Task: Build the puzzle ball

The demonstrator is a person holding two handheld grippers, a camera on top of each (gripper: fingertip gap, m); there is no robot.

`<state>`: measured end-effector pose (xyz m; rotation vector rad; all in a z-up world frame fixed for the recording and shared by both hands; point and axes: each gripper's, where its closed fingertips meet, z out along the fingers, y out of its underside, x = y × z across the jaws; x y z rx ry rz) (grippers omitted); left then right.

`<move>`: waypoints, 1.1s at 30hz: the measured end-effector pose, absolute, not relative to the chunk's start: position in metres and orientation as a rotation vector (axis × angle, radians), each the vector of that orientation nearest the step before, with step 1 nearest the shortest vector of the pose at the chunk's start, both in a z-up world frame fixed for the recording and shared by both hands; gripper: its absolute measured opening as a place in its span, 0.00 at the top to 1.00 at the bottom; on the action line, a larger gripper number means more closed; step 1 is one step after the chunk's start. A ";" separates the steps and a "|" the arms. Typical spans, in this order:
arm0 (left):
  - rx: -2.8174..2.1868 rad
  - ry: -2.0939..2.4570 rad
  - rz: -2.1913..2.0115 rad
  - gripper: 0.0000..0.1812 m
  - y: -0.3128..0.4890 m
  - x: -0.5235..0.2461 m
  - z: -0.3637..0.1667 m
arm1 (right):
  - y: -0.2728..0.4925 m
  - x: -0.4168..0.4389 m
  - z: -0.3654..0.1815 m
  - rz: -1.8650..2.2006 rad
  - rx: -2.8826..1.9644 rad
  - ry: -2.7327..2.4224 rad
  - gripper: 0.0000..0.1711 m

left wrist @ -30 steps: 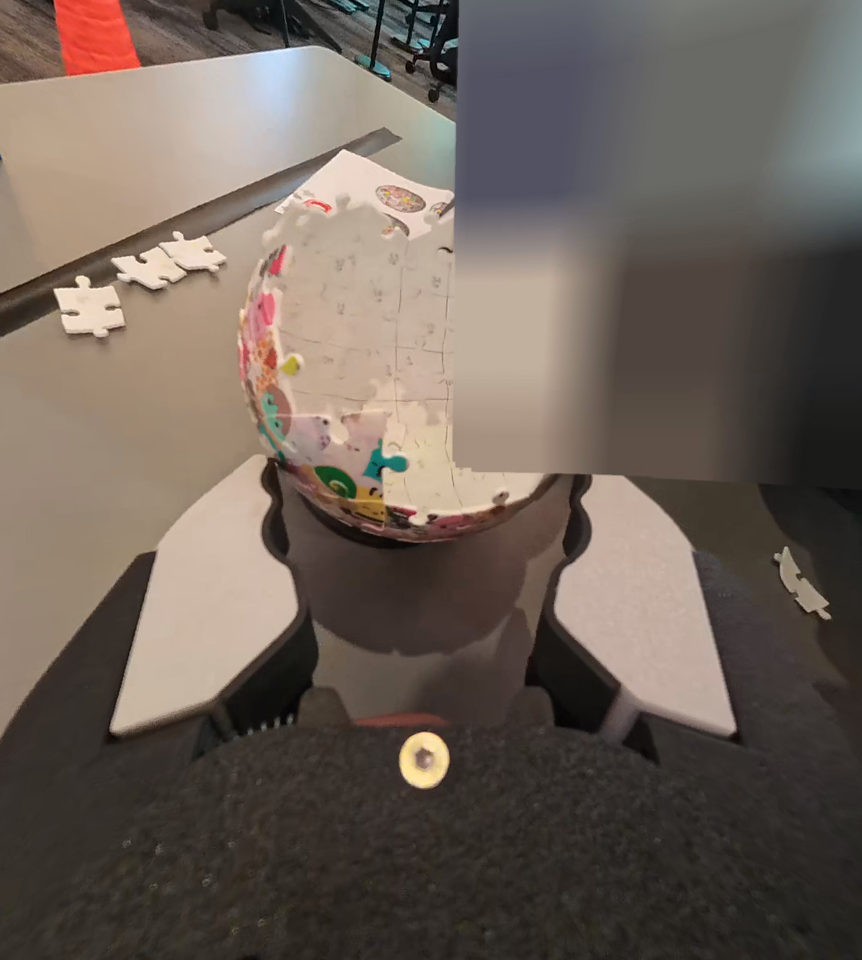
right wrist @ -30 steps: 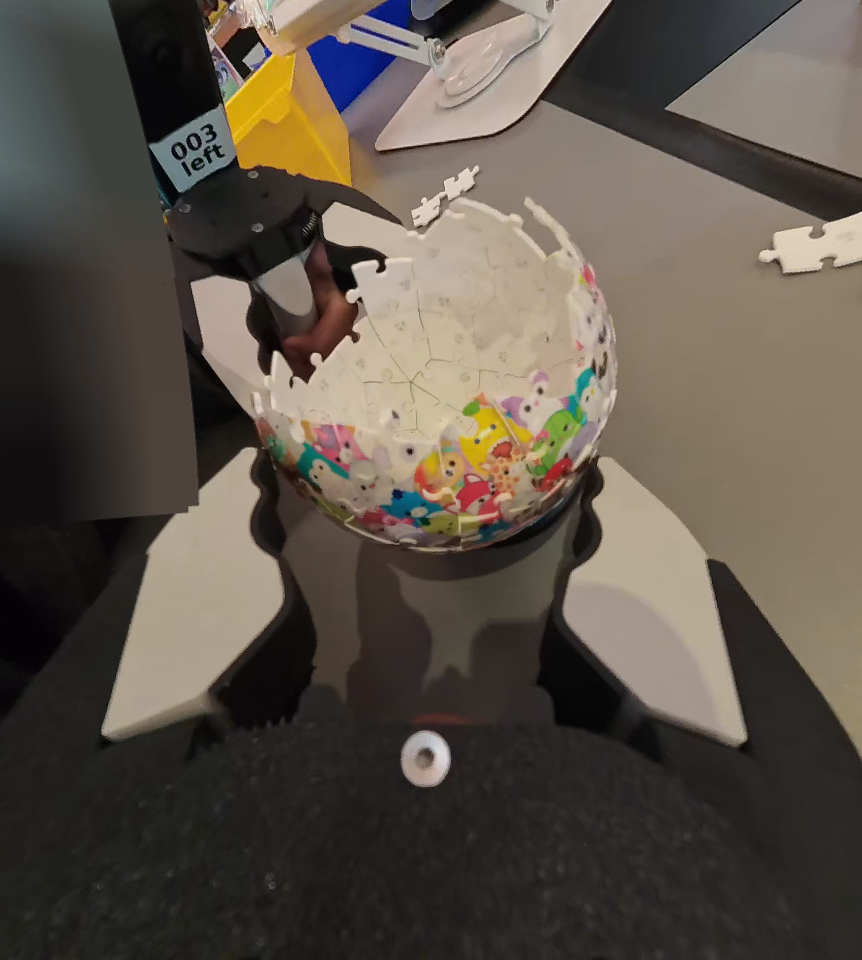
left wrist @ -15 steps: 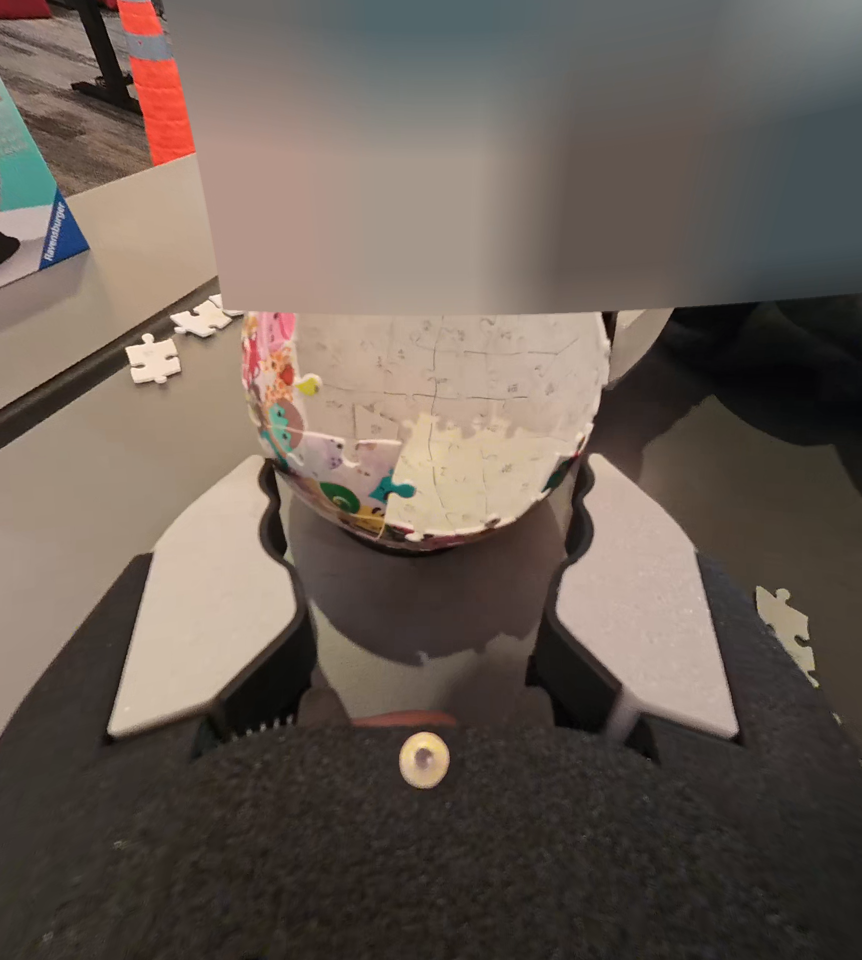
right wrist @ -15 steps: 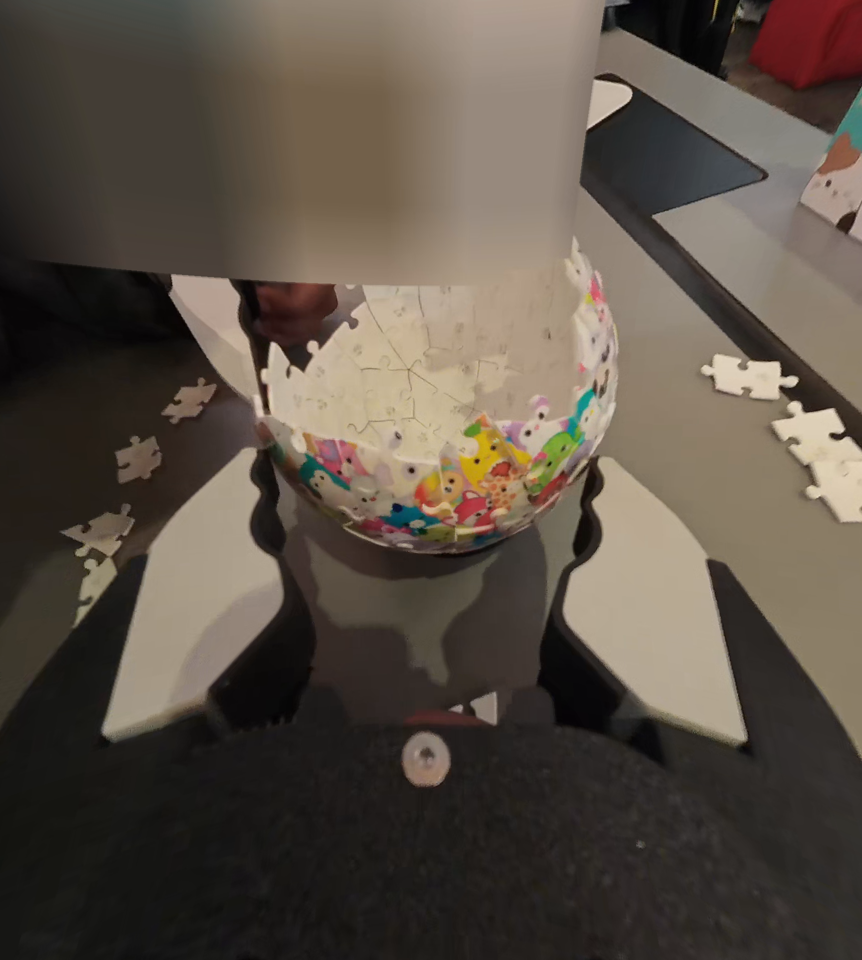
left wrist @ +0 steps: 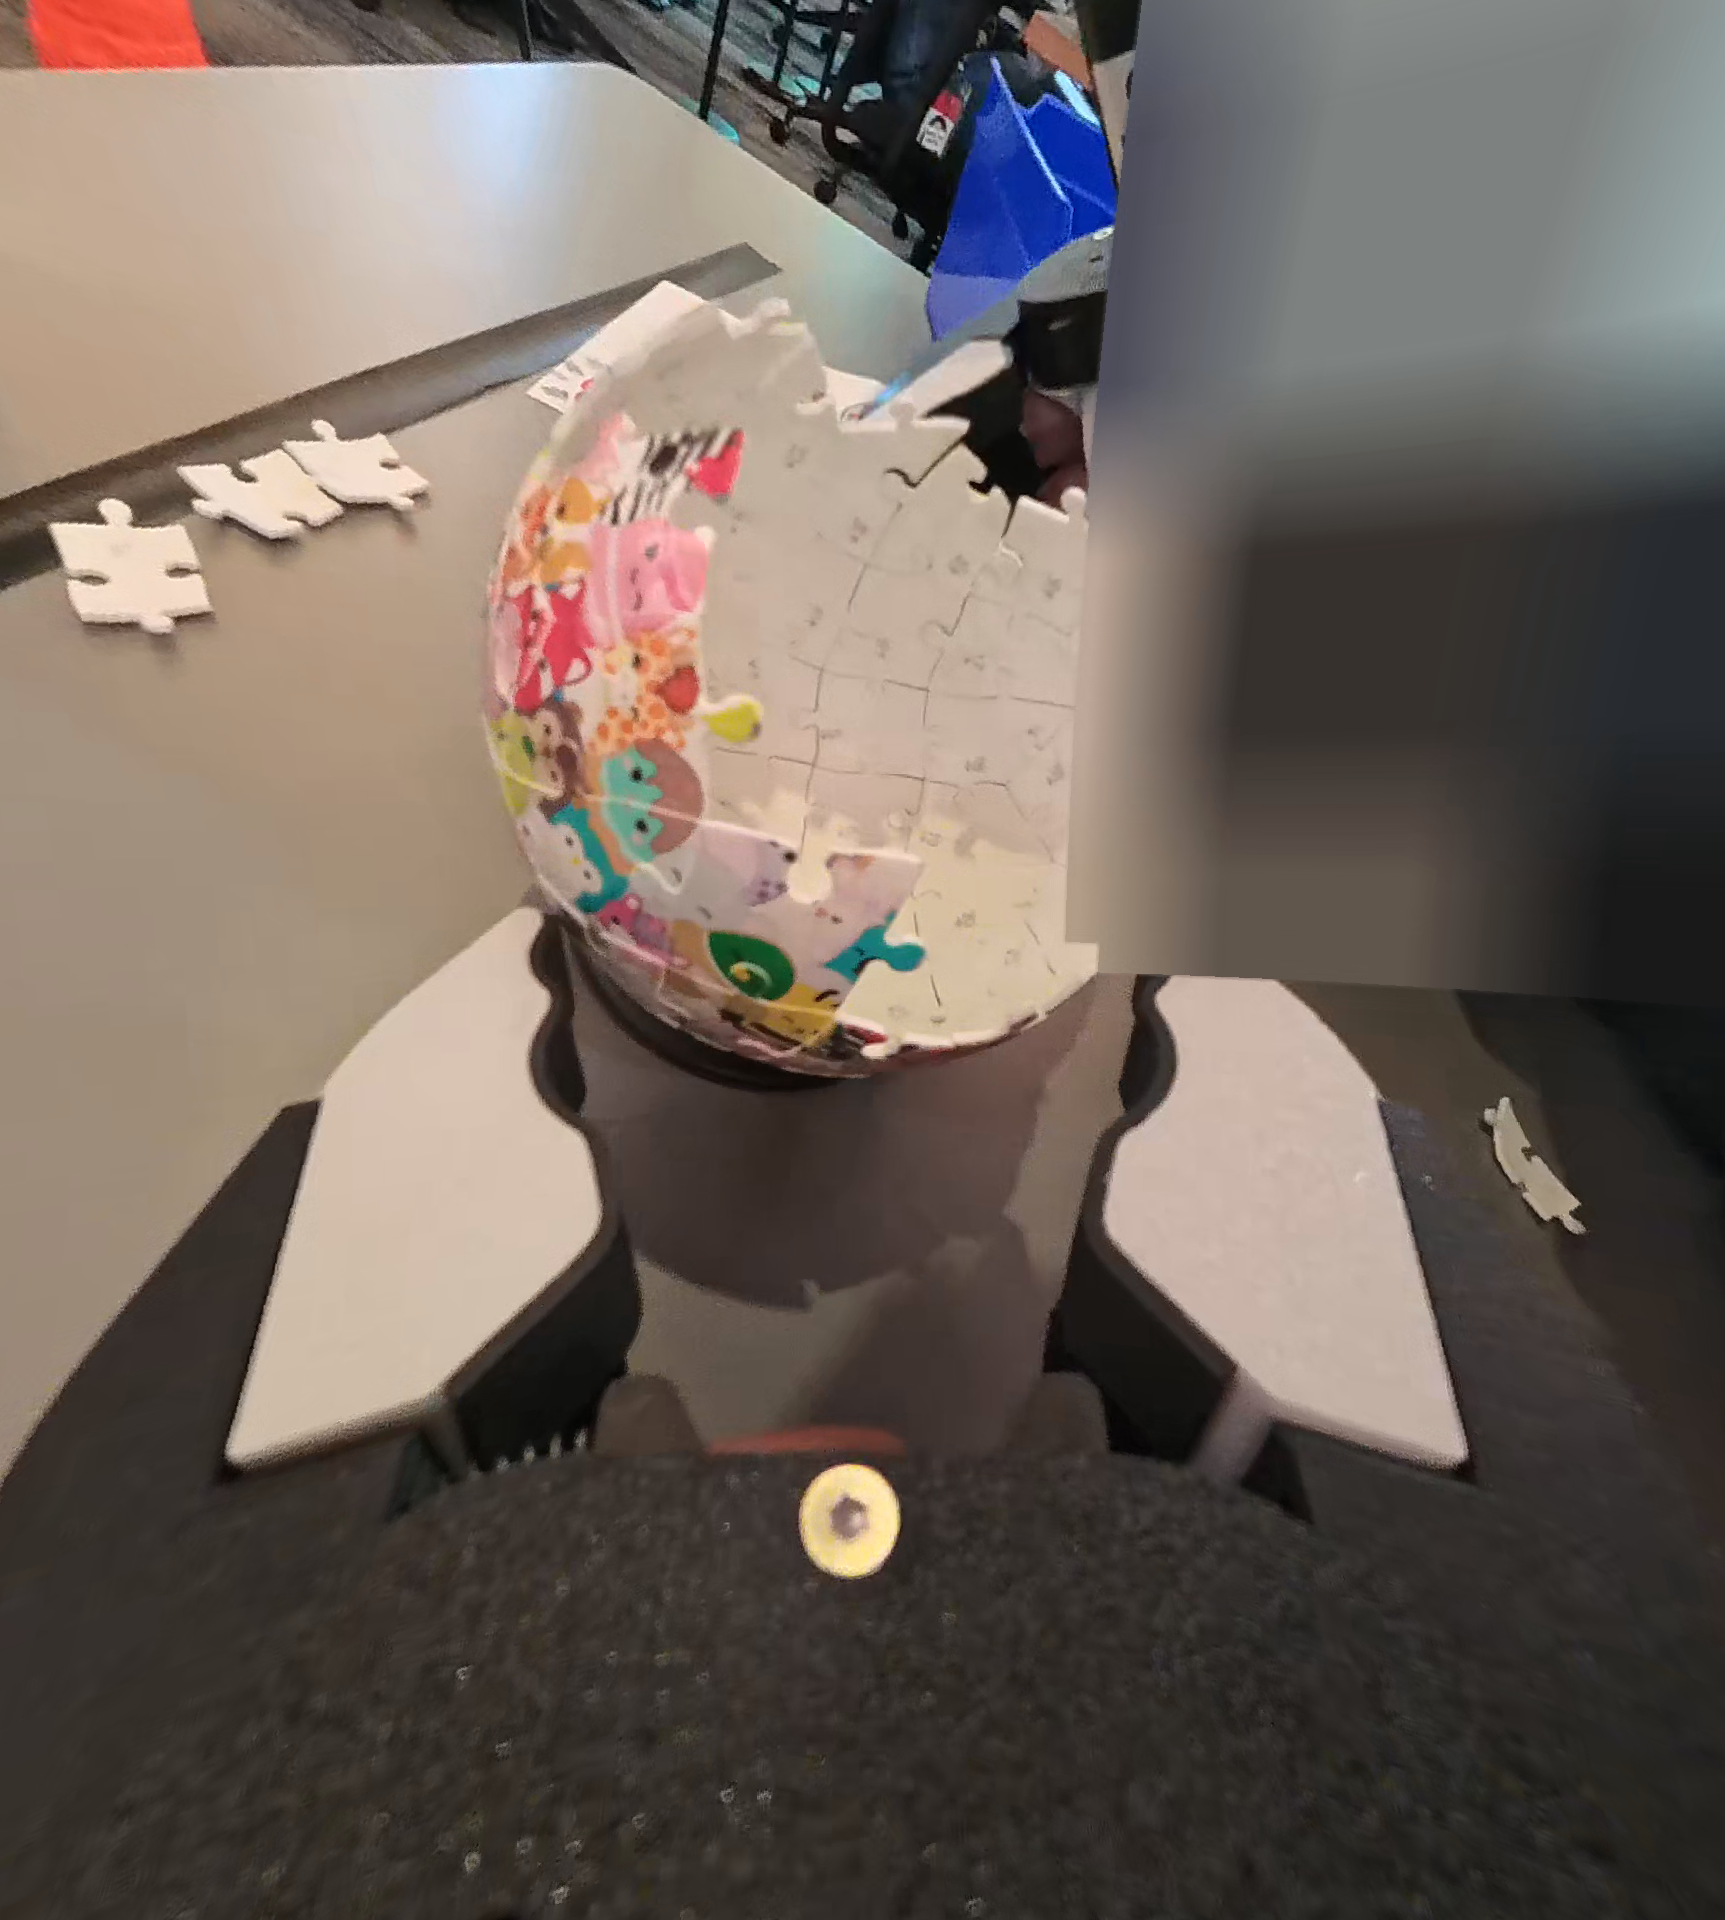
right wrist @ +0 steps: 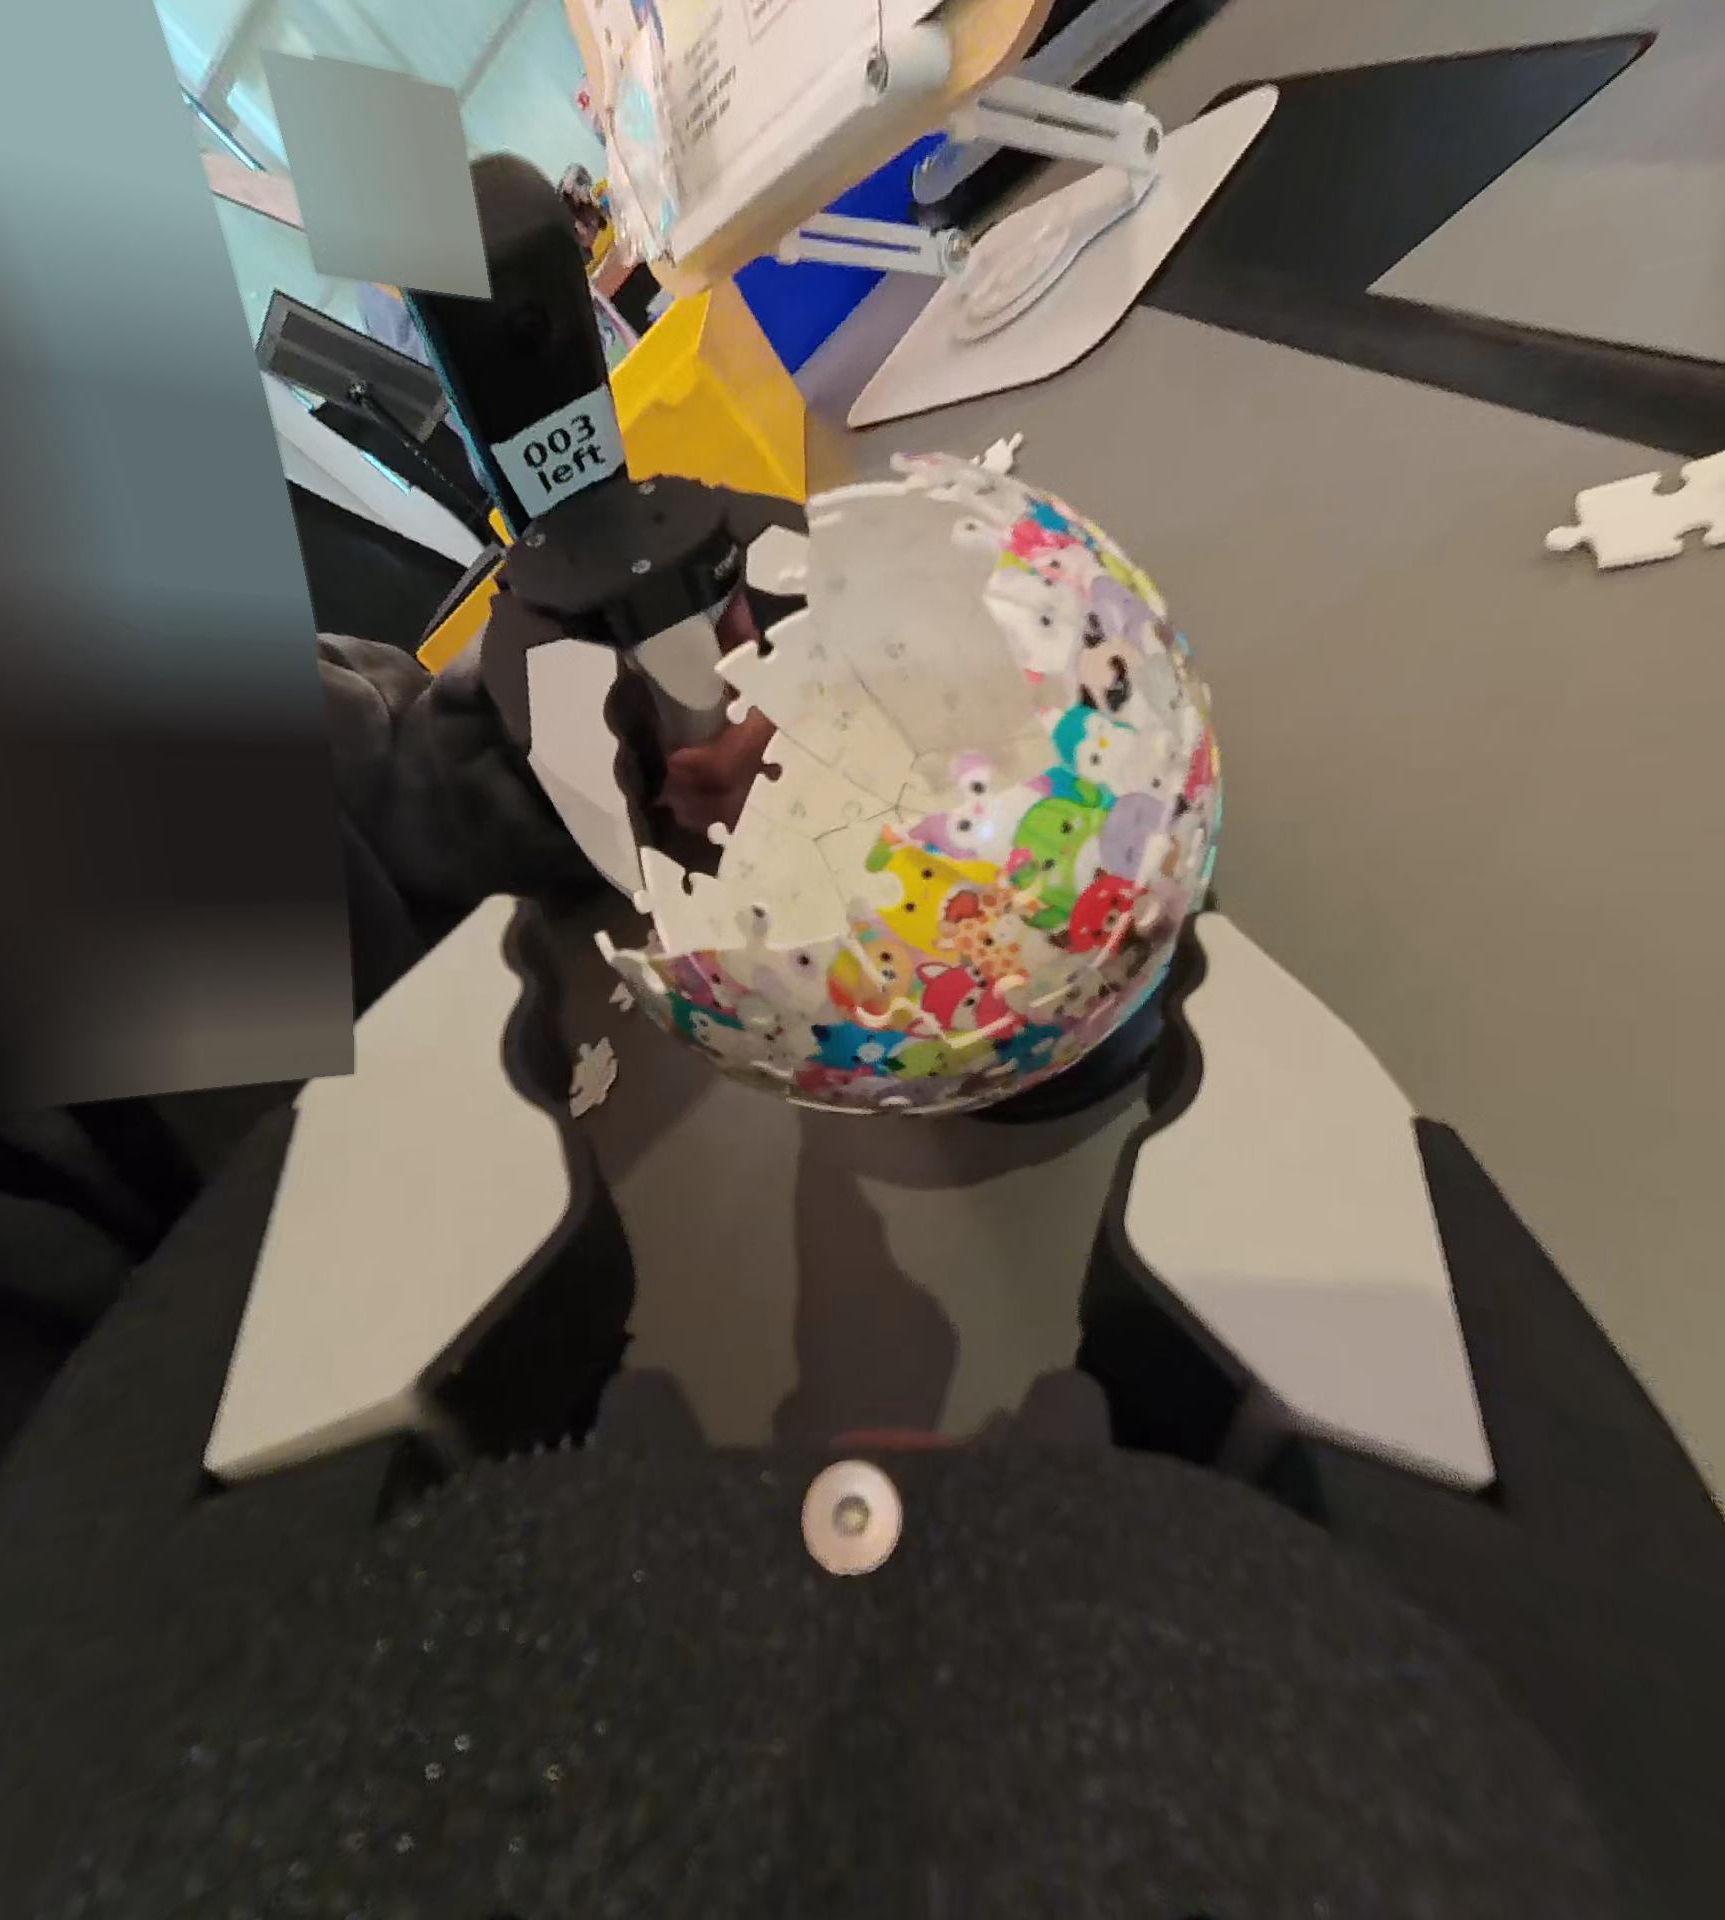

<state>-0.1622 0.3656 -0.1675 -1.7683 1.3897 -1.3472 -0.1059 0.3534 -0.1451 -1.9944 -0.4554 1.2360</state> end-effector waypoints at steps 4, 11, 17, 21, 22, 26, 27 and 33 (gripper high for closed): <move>-1.764 1.398 -1.336 0.43 0.366 -0.162 -0.167 | 0.353 -0.110 -0.147 1.210 -2.031 -0.460 0.34; -1.638 1.455 -1.146 0.44 0.367 -0.162 -0.168 | 0.357 -0.109 -0.156 1.049 -2.023 -0.550 0.40; -1.547 1.504 -0.972 0.43 0.368 -0.161 -0.171 | 0.360 -0.109 -0.161 0.777 -1.961 -0.750 0.42; -1.557 1.486 -1.030 0.44 0.364 -0.166 -0.169 | 0.361 -0.109 -0.161 0.667 -1.923 -0.794 0.42; -1.561 1.470 -1.056 0.44 0.364 -0.169 -0.167 | 0.362 -0.107 -0.161 0.684 -1.936 -0.770 0.42; -1.635 1.361 -1.202 0.44 0.370 -0.175 -0.157 | 0.363 -0.100 -0.146 0.879 -1.938 -0.600 0.44; -1.662 1.330 -1.247 0.45 0.373 -0.176 -0.155 | 0.365 -0.096 -0.144 0.914 -1.947 -0.545 0.44; -1.804 1.219 -1.483 0.47 0.380 -0.171 -0.150 | 0.357 -0.090 -0.155 1.156 -2.055 -0.311 0.44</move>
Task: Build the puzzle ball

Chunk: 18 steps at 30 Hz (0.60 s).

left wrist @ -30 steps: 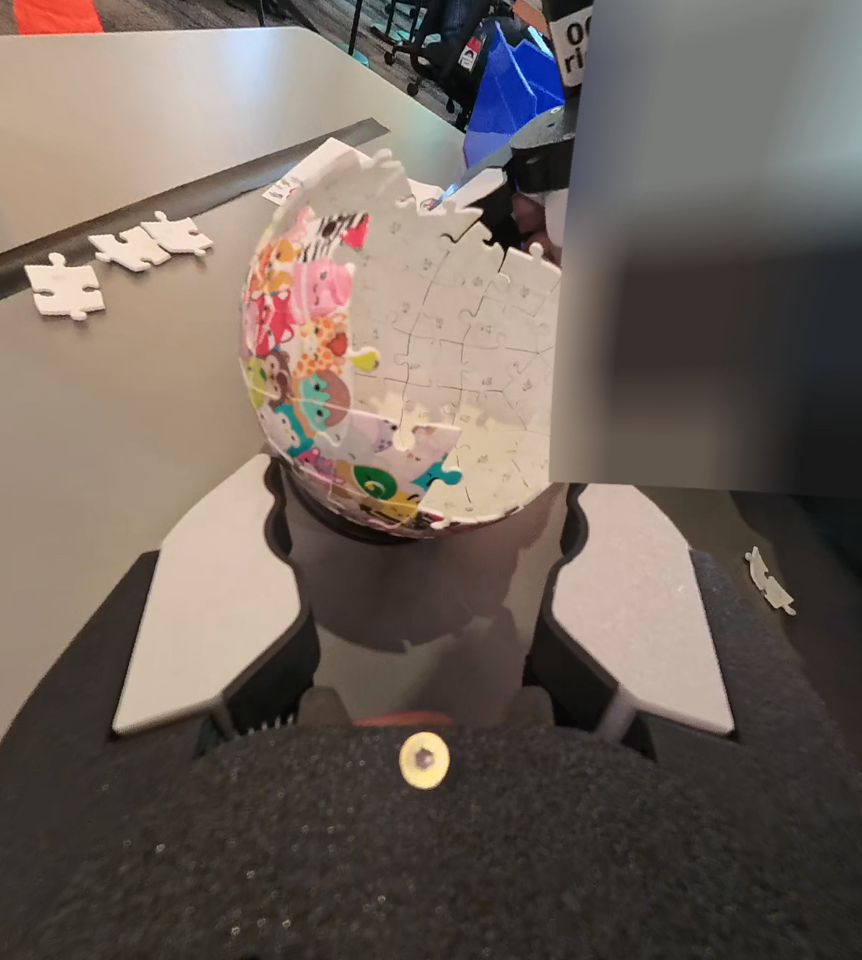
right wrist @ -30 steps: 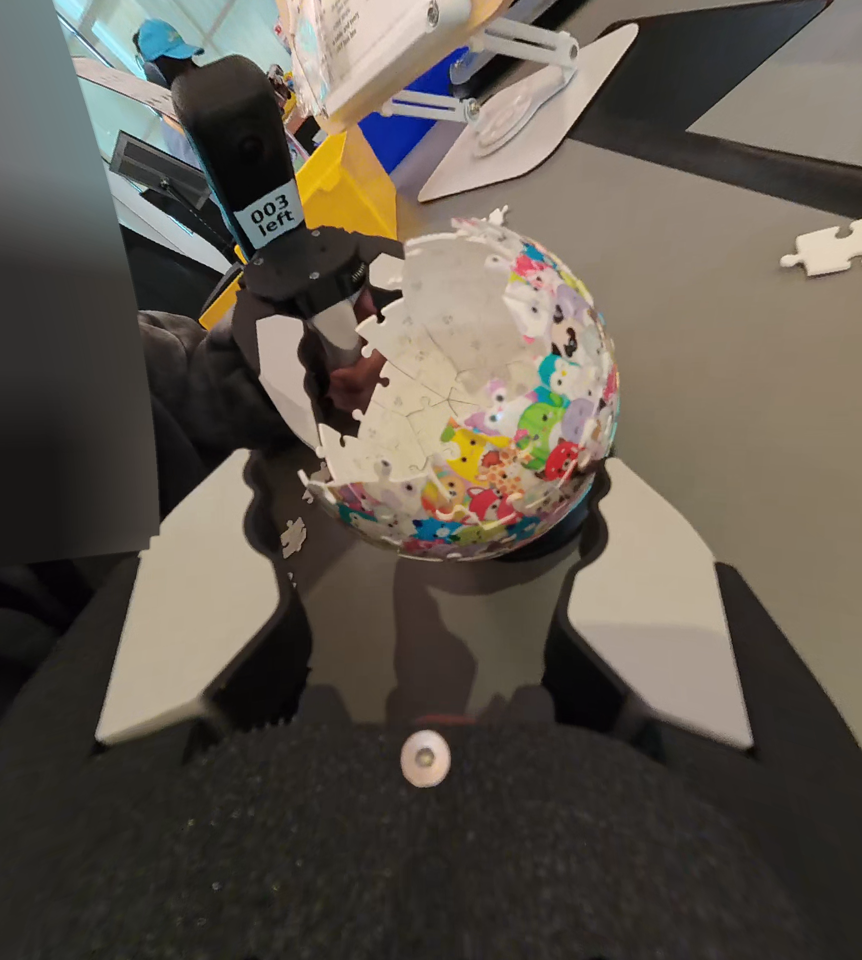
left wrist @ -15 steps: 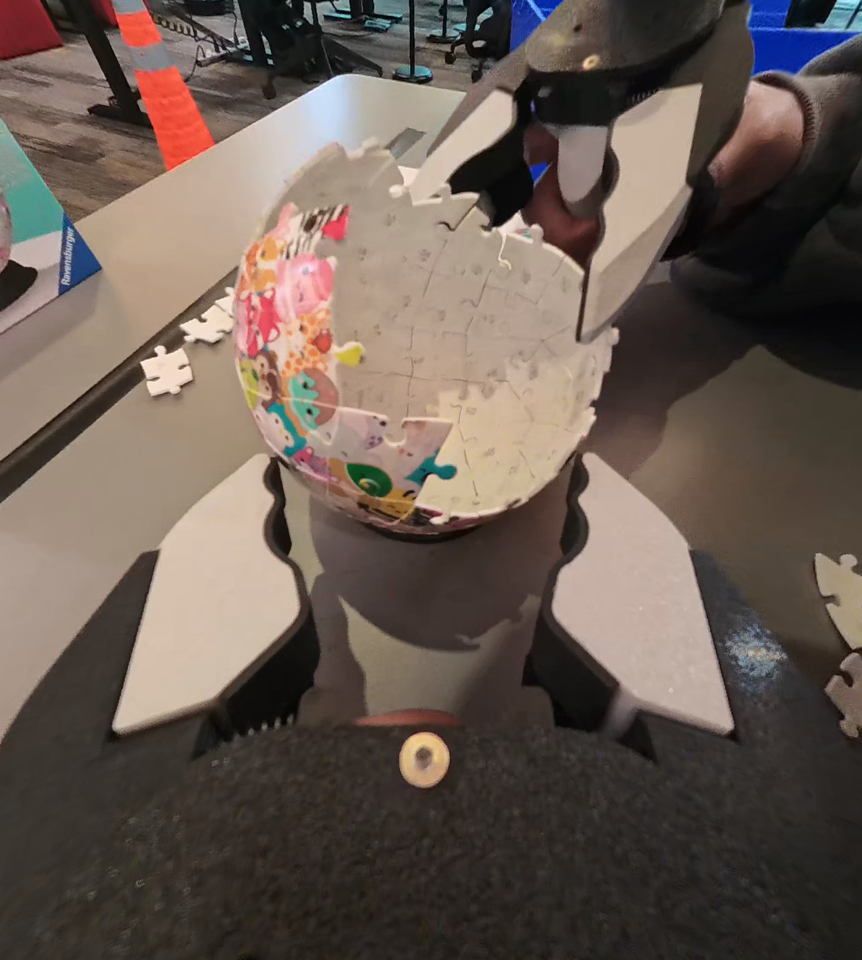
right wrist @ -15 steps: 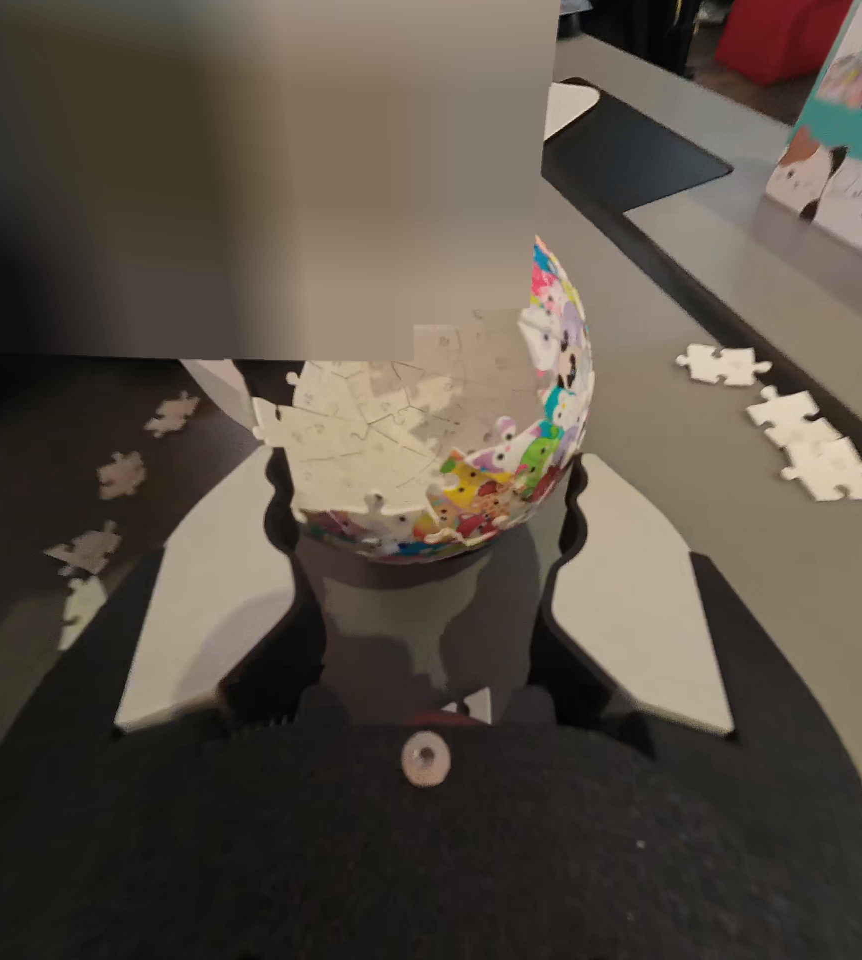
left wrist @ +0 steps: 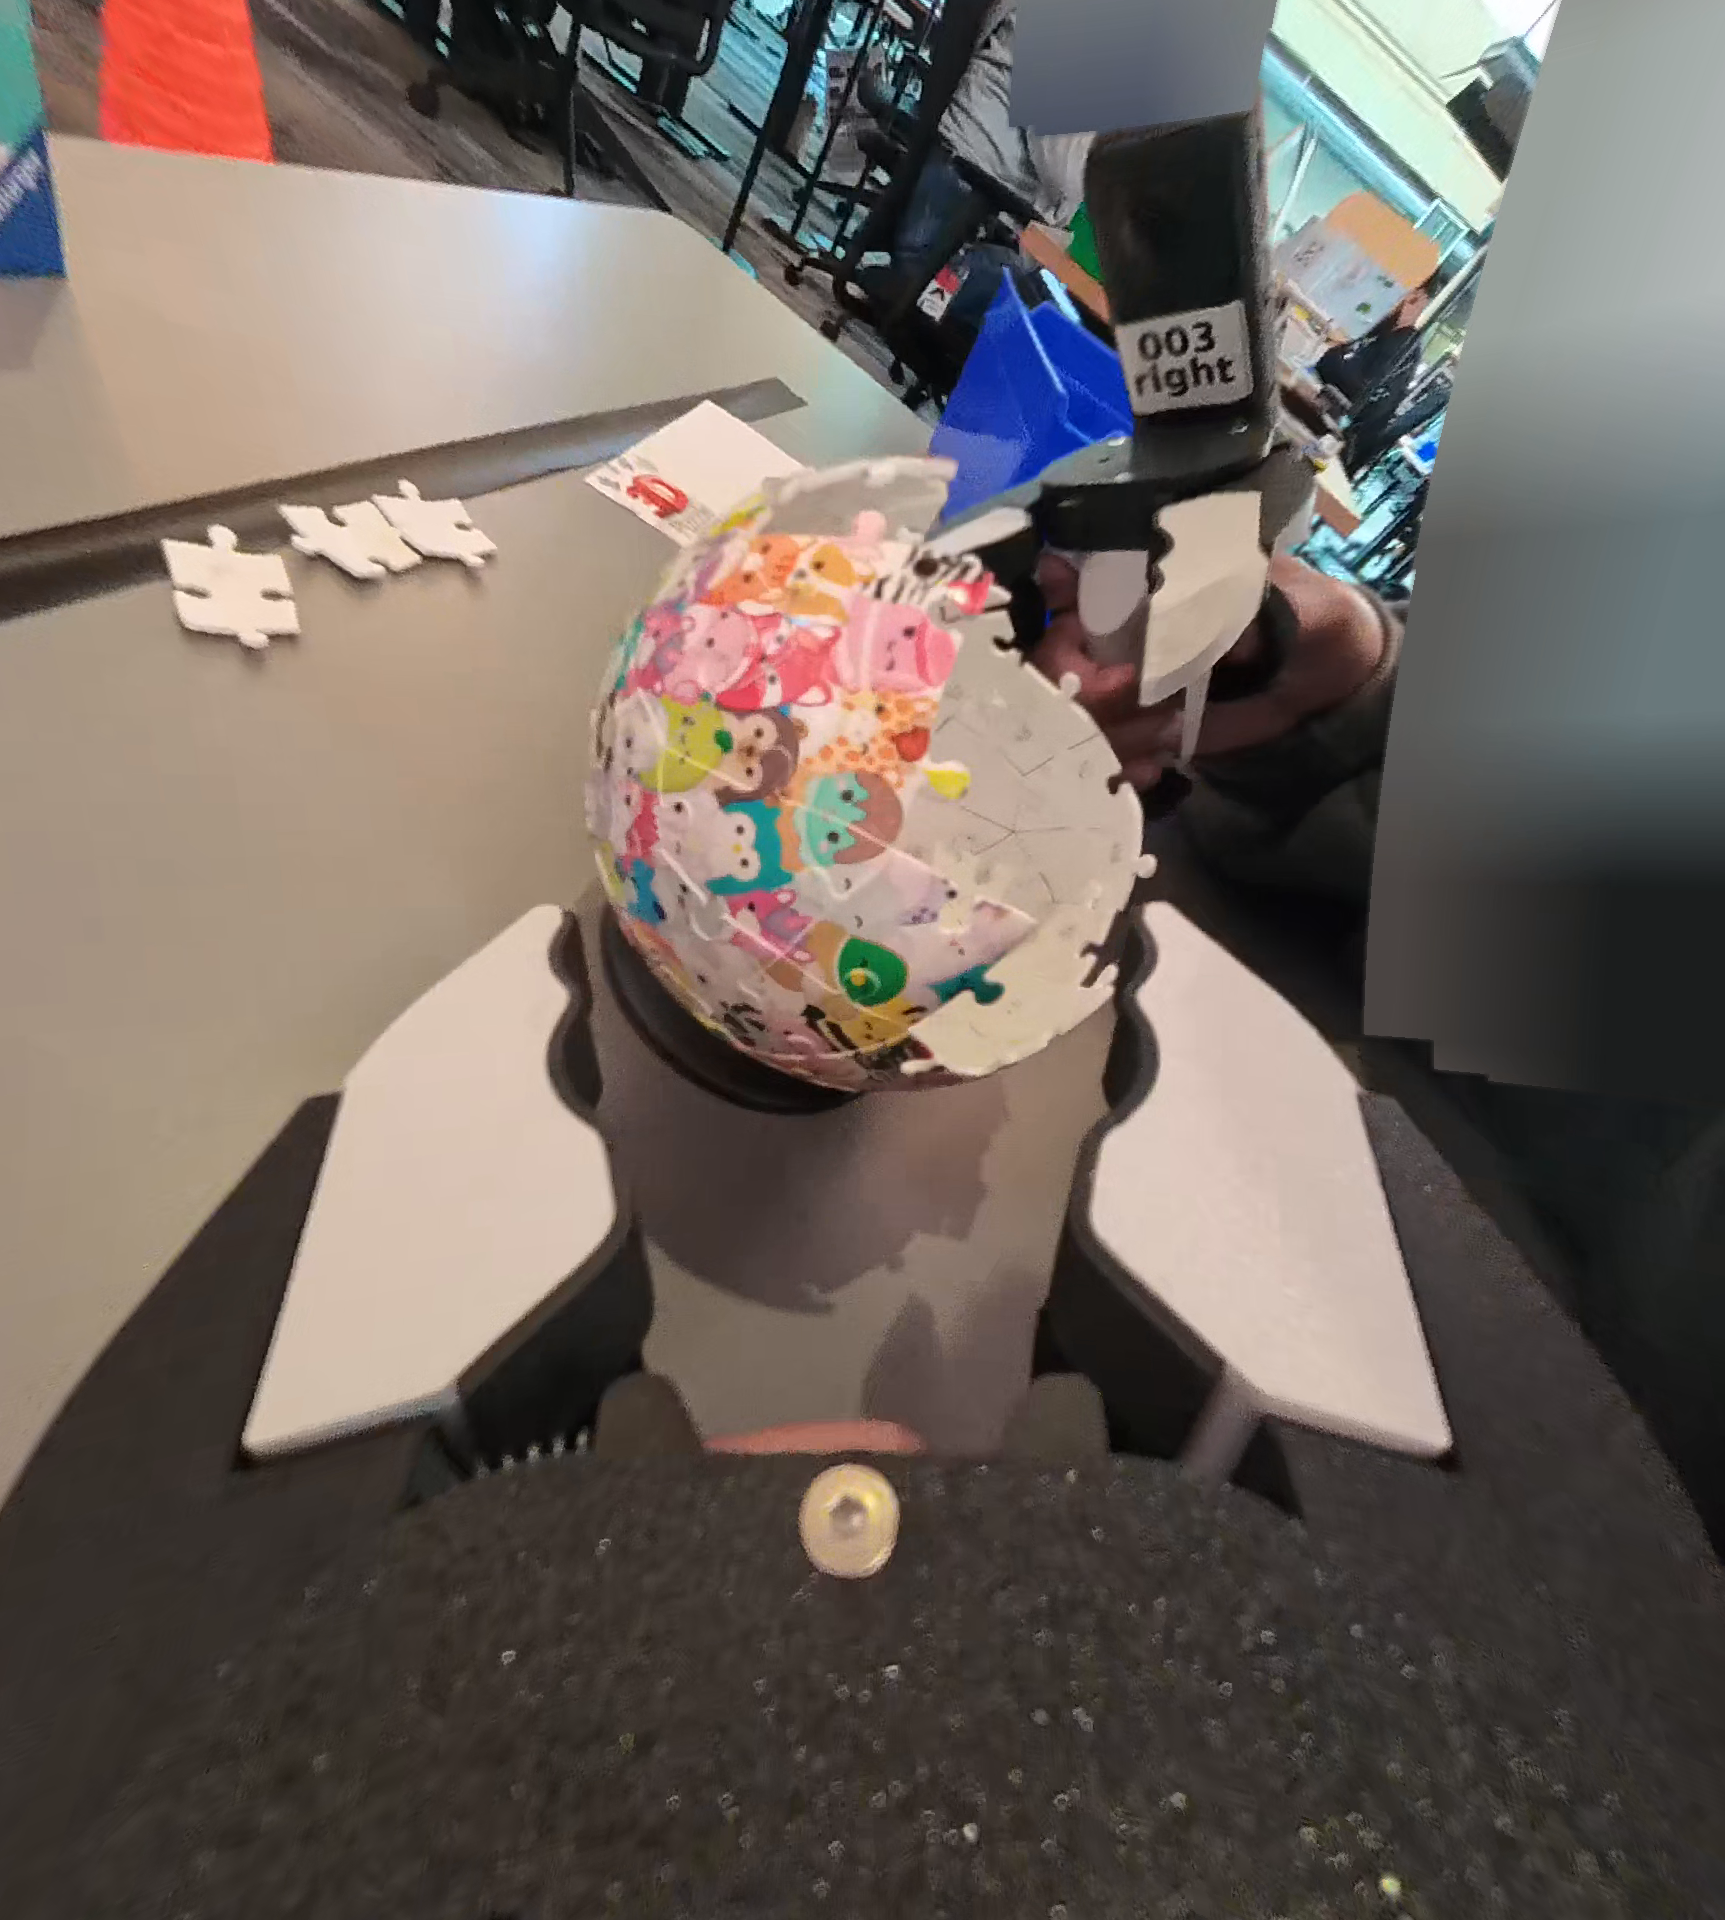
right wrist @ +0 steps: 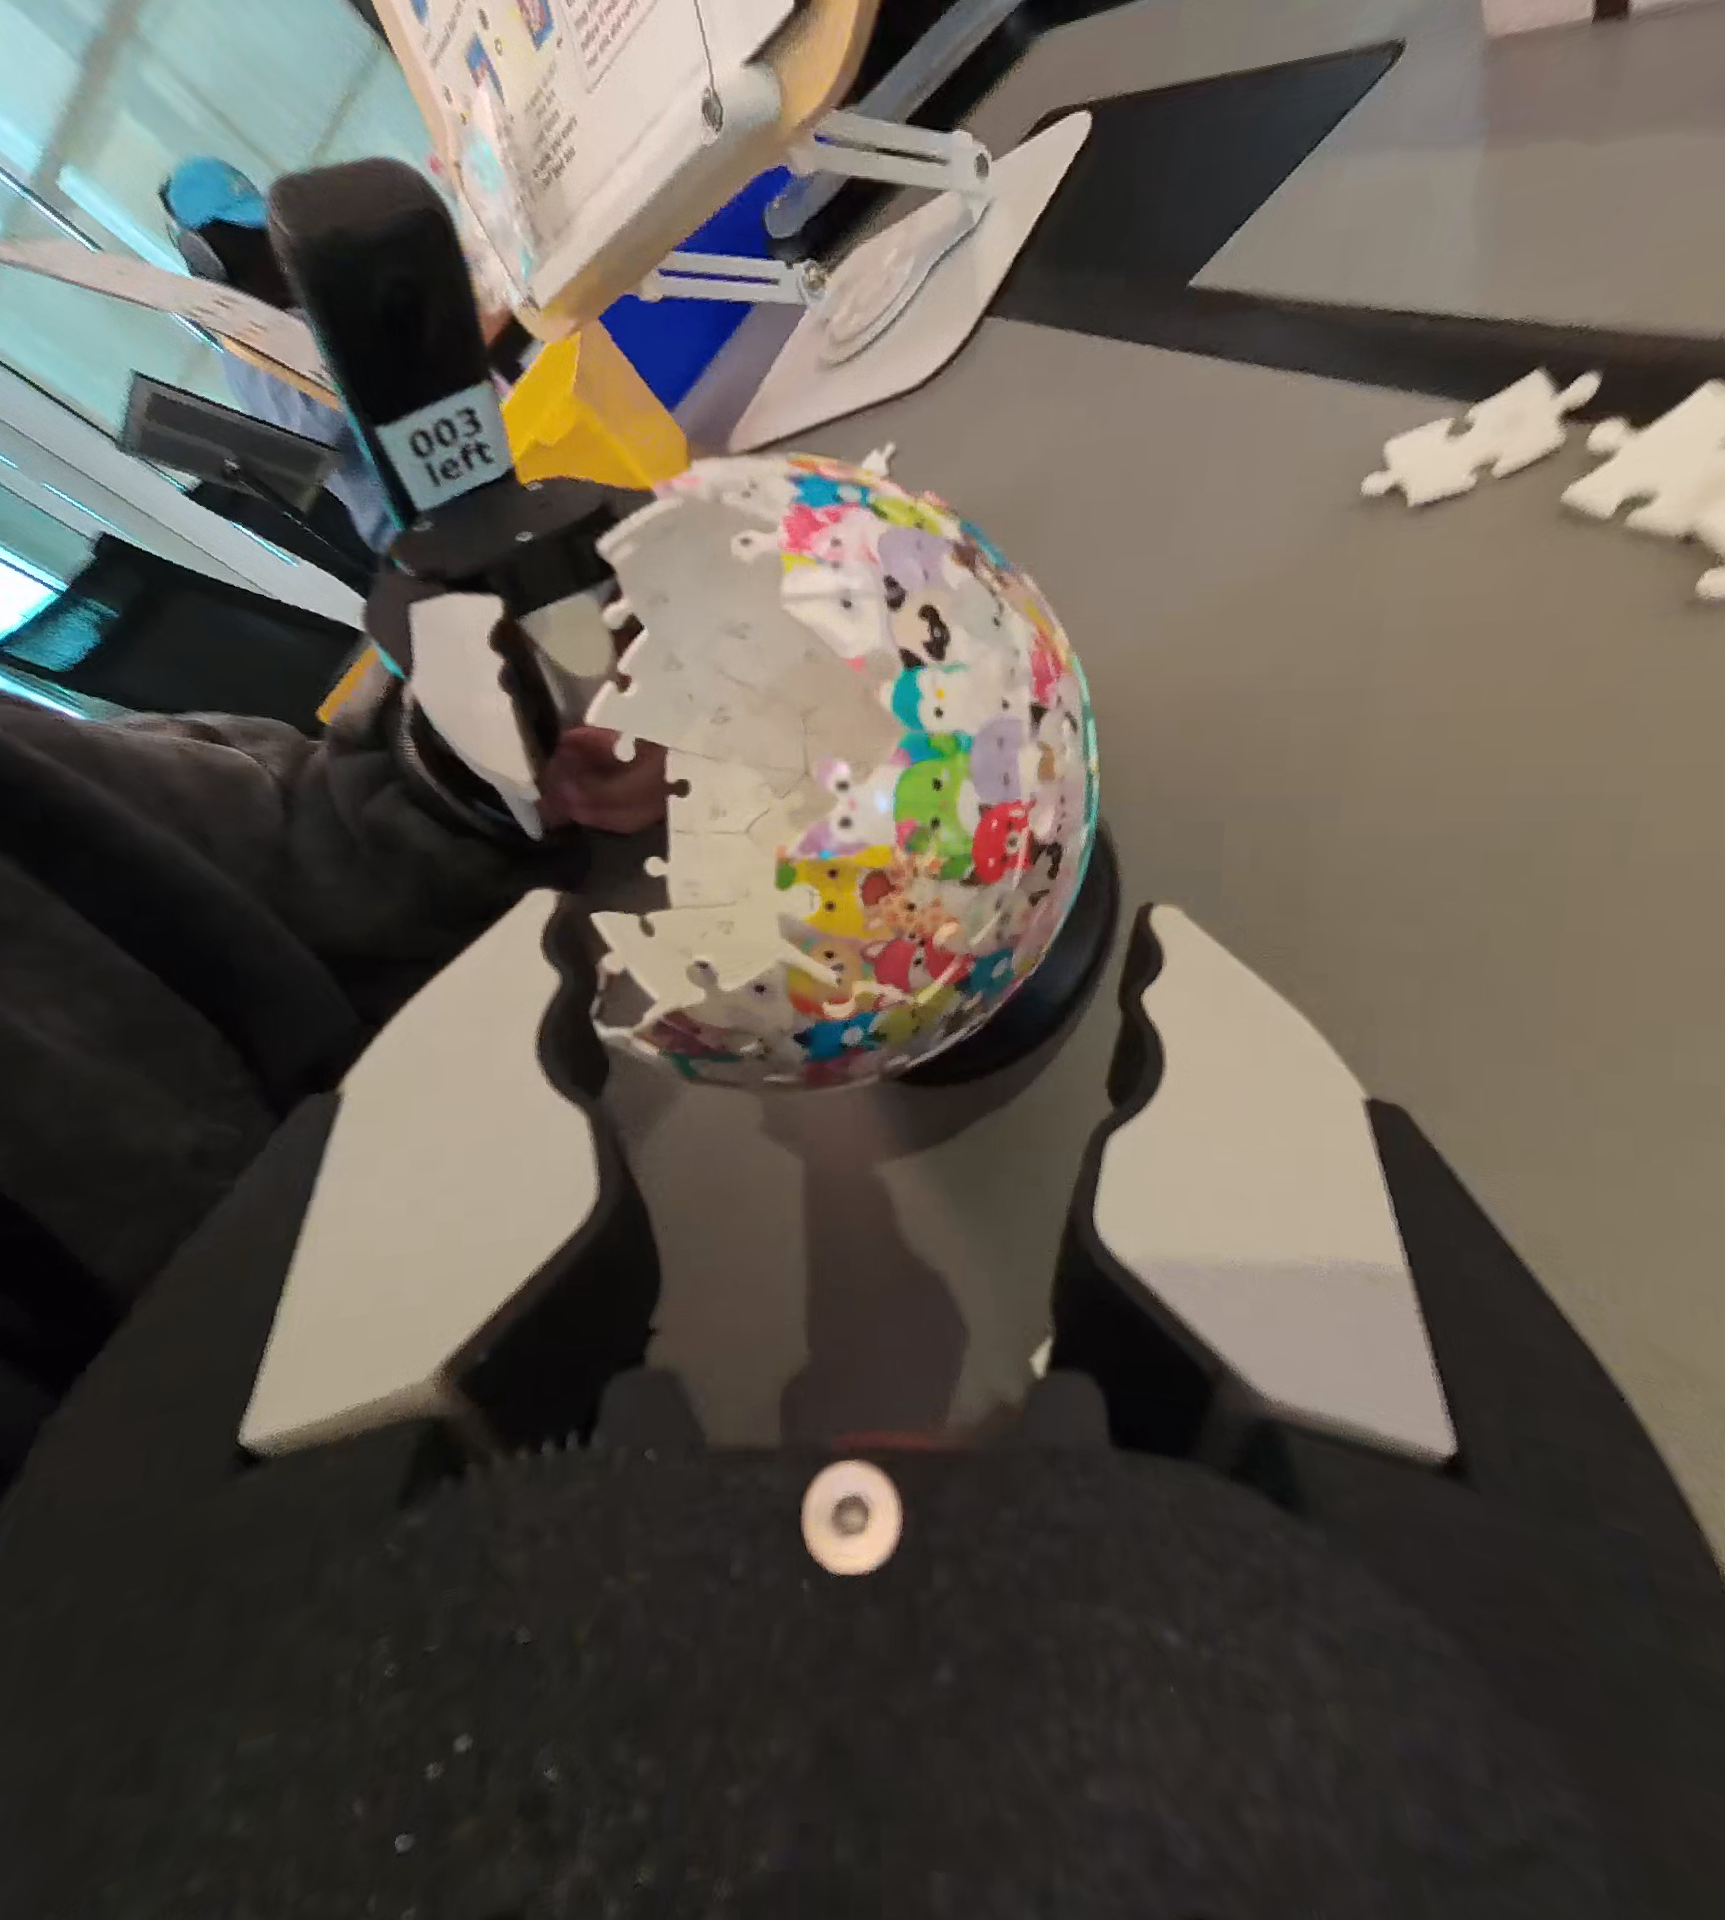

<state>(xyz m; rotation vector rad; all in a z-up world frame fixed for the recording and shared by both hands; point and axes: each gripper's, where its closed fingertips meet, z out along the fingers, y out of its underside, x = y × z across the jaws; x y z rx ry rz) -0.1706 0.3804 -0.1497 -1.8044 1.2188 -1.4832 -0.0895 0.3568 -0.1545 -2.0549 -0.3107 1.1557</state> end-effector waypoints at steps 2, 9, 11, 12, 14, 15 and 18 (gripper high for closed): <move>-1.816 1.239 -1.486 0.49 0.378 -0.169 -0.153 | 0.355 -0.090 -0.155 1.225 -2.047 -0.260 0.45; -1.785 1.334 -1.395 0.55 0.375 -0.167 -0.162 | 0.351 -0.097 -0.165 1.216 -2.095 -0.299 0.57; -1.778 1.345 -1.378 0.56 0.375 -0.167 -0.163 | 0.351 -0.099 -0.164 1.208 -2.081 -0.321 0.57; -1.775 1.348 -1.368 0.56 0.375 -0.167 -0.163 | 0.351 -0.099 -0.163 1.198 -2.079 -0.327 0.56; -1.765 1.357 -1.348 0.56 0.375 -0.166 -0.164 | 0.351 -0.100 -0.164 1.173 -2.075 -0.350 0.56; -1.759 1.362 -1.334 0.56 0.375 -0.166 -0.165 | 0.352 -0.100 -0.164 1.164 -2.069 -0.362 0.55; -1.736 1.381 -1.289 0.53 0.375 -0.165 -0.166 | 0.353 -0.101 -0.164 1.125 -2.055 -0.390 0.53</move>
